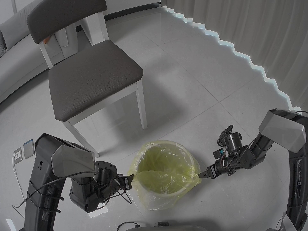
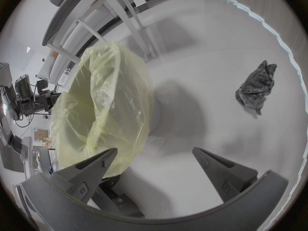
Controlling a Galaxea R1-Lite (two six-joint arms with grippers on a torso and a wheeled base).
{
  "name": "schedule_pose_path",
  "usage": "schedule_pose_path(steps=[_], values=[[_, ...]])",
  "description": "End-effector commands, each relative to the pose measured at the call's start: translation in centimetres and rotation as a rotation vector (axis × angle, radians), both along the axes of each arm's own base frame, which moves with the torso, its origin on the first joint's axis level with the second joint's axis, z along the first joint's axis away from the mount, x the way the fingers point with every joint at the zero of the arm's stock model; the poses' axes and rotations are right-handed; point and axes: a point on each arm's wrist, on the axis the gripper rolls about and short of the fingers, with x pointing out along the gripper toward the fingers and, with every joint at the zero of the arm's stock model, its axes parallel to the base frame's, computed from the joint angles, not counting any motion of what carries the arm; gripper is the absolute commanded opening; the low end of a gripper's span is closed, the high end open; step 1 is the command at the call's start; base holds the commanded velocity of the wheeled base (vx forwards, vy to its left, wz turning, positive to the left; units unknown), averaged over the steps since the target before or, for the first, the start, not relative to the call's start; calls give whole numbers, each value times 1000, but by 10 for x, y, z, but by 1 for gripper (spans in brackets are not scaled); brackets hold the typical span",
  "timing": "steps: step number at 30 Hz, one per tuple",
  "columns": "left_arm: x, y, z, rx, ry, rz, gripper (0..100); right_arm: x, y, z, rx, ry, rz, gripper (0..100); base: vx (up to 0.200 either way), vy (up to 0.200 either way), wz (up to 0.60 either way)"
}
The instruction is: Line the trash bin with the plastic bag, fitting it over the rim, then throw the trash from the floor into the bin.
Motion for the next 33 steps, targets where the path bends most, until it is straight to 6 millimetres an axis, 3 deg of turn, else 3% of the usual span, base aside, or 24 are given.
schedule_pose_path(steps=[1,6,13,14,17,20,26,33], values=[[-3,3,2,-4,1,5,100,-7,-14,37,12,-70,-30,100,0,0,0],[-10,14,8,-14,-30,26,100,-16,-9,67,31,-139,-12,100,0,0,0],[-19,23,8,-17,-37,41,100,-36,33,82,60,-166,112,100,0,0,0],[-20,26,8,-14,-35,46,100,-42,46,81,67,-168,154,100,0,0,0],[-21,26,8,-13,-32,48,100,-50,62,76,78,-177,207,100,0,0,0],[-21,26,10,-12,-38,50,100,-51,78,58,82,-179,247,100,0,0,0],[-23,27,20,-18,-57,53,100,-46,84,28,71,-159,263,100,0,0,0],[-23,28,25,-21,-67,55,100,-49,89,13,56,-122,279,100,0,0,0]])
